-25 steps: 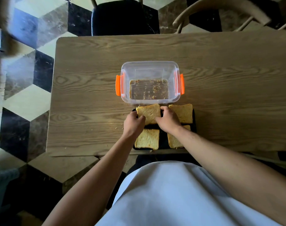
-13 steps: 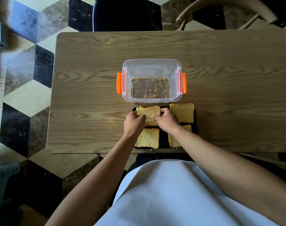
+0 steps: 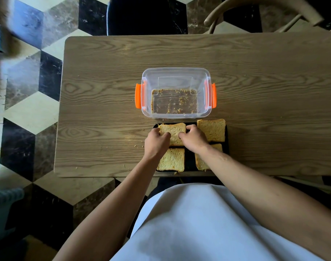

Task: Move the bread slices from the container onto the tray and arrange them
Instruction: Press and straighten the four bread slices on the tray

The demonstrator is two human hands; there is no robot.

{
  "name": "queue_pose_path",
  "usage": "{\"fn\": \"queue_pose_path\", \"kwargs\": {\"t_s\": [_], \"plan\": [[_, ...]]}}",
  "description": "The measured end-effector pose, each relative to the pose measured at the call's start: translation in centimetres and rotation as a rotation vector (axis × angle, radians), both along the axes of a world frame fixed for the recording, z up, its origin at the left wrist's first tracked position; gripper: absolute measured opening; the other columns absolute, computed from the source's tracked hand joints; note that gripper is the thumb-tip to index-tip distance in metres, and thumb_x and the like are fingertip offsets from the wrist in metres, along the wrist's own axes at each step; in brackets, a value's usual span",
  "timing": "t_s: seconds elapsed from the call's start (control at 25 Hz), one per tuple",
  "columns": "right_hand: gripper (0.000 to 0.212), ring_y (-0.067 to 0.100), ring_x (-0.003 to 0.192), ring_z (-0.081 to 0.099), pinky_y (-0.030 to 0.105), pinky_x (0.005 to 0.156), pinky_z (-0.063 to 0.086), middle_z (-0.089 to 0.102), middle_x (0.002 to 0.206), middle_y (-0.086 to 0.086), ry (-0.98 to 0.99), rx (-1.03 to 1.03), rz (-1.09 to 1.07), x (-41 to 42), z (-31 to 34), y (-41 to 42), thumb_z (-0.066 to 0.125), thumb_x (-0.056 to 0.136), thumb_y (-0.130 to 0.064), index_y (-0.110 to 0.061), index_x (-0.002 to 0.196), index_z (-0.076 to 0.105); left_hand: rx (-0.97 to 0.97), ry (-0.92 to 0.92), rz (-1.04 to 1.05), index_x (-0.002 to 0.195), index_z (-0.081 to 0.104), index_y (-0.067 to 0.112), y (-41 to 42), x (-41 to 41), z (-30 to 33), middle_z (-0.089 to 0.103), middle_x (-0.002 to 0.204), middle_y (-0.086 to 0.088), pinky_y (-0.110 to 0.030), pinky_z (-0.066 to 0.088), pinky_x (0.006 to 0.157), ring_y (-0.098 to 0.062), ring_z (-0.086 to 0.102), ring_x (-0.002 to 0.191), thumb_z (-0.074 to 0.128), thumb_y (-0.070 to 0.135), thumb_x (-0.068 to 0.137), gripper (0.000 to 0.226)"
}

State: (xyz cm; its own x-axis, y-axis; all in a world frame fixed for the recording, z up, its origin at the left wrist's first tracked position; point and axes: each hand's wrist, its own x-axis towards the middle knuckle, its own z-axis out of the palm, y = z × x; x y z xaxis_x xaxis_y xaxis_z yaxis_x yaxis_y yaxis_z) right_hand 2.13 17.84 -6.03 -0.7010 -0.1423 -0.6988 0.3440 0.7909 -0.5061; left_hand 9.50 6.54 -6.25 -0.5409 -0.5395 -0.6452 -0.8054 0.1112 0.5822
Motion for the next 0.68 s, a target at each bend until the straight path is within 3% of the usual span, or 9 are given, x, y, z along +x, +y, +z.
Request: {"fn": "queue_pose_path", "kwargs": {"t_s": [0.08,0.16,0.48,0.6,0.68], "plan": [[0.051,0.024,0.099,0.063,0.027,0.071,0.042,0.067,0.110,0.007,-0.001,-0.002,0.001,0.0,0.0,0.0,0.062,0.084,-0.034,-0.011,0.129,0.052,-0.002,-0.014,-0.002,0.126,0.057,-0.009,0.1,-0.1,0.1,0.070,0.101,-0.028,-0.047,0.054,0.073,-0.047,0.063,0.107,0.056,0.024,0.082,0.055],[0.050,0.023,0.096,0.063,0.028,0.071,0.043,0.066,0.107,0.006,0.001,-0.008,0.006,0.2,0.1,0.1,0.063,0.085,-0.035,-0.011,0.128,0.053,-0.006,-0.017,0.003,0.123,0.055,-0.014,0.1,-0.2,0.4,0.066,0.117,-0.034,-0.053,0.054,0.087,-0.049,0.061,0.110,0.056,0.023,0.082,0.055],[0.041,0.019,0.086,0.058,0.026,0.071,0.041,0.059,0.090,-0.003,0.023,-0.003,-0.013,0.5,0.0,0.2,0.063,0.085,-0.033,-0.012,0.120,0.059,-0.044,-0.006,-0.030,0.121,0.058,-0.012,0.5,0.0,0.8,0.068,0.111,-0.030,-0.046,0.054,0.083,-0.045,0.063,0.105,0.056,0.021,0.081,0.051],[0.042,0.019,0.088,0.057,0.025,0.072,0.041,0.061,0.099,0.001,0.040,0.014,-0.022,0.6,-0.2,0.1,0.063,0.085,-0.032,-0.012,0.121,0.058,-0.197,0.046,-0.194,0.130,0.060,-0.005,0.7,0.8,0.8,0.060,0.131,-0.024,-0.041,0.046,0.099,-0.038,0.056,0.122,0.059,0.014,0.086,0.047],[0.042,0.020,0.090,0.057,0.026,0.073,0.042,0.061,0.108,0.005,0.036,0.022,-0.035,0.6,-0.4,0.0,0.064,0.085,-0.033,-0.011,0.120,0.058,-0.315,0.106,-0.459,0.136,0.057,-0.001,0.9,1.6,0.6,0.053,0.142,-0.019,-0.037,0.038,0.109,-0.035,0.046,0.133,0.058,0.004,0.086,0.050]]}}
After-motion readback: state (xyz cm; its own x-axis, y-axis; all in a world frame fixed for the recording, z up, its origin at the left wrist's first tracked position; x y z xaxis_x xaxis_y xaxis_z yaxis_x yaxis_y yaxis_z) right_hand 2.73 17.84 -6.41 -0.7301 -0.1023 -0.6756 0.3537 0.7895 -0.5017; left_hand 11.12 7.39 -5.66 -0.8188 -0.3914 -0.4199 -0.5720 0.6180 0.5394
